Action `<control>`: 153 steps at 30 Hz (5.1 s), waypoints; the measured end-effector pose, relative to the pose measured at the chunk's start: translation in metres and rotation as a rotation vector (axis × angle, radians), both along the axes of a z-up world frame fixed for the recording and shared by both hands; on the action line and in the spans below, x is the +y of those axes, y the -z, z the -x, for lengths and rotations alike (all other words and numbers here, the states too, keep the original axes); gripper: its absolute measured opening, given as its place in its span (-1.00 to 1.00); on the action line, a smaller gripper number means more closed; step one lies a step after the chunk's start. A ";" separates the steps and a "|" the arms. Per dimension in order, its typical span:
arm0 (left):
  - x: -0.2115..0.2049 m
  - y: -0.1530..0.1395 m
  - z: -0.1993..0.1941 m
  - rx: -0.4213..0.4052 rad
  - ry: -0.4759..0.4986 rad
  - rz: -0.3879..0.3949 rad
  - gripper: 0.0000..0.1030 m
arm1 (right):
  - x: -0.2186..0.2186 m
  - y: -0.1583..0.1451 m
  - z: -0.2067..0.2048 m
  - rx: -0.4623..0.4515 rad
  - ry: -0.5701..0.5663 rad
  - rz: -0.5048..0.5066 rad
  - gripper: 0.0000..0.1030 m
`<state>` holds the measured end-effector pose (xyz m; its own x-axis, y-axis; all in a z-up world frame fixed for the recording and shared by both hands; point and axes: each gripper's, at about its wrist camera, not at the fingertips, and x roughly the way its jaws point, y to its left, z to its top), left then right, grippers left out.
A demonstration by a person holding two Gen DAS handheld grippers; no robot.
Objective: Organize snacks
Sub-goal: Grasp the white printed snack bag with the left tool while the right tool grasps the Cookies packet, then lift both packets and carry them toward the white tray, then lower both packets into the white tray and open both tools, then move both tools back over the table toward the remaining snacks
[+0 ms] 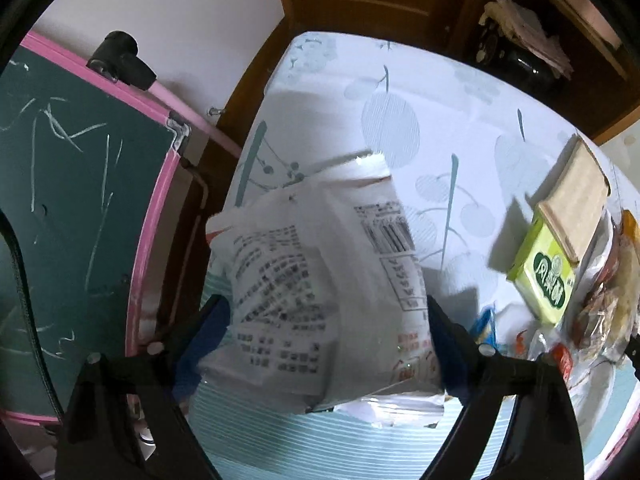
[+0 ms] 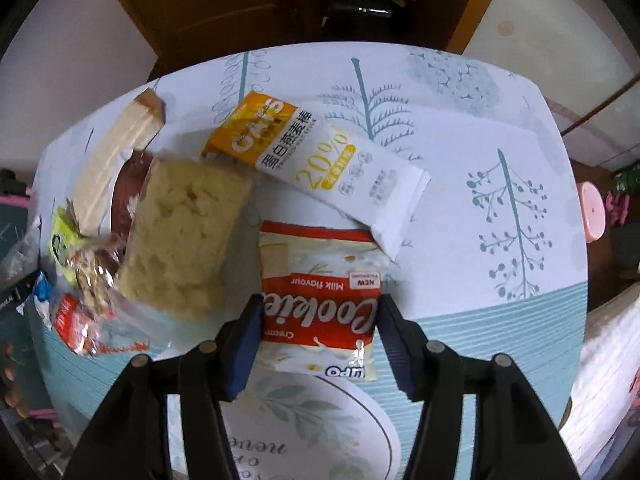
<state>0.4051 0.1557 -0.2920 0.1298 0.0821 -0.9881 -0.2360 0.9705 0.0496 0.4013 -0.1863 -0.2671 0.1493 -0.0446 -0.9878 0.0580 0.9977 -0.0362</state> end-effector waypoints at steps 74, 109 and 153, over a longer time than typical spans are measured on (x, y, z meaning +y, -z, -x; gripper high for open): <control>-0.140 -0.161 0.394 -0.376 0.435 0.129 -0.23 | 0.052 -0.145 0.366 -0.440 -0.172 -0.068 -0.04; -0.142 -0.191 0.390 -0.501 0.443 0.056 0.77 | 0.046 -0.158 0.364 -0.464 -0.174 -0.084 0.30; -0.102 -0.283 0.151 -0.652 0.474 -0.302 0.77 | 0.039 -0.259 0.131 -0.537 -0.216 -0.030 0.30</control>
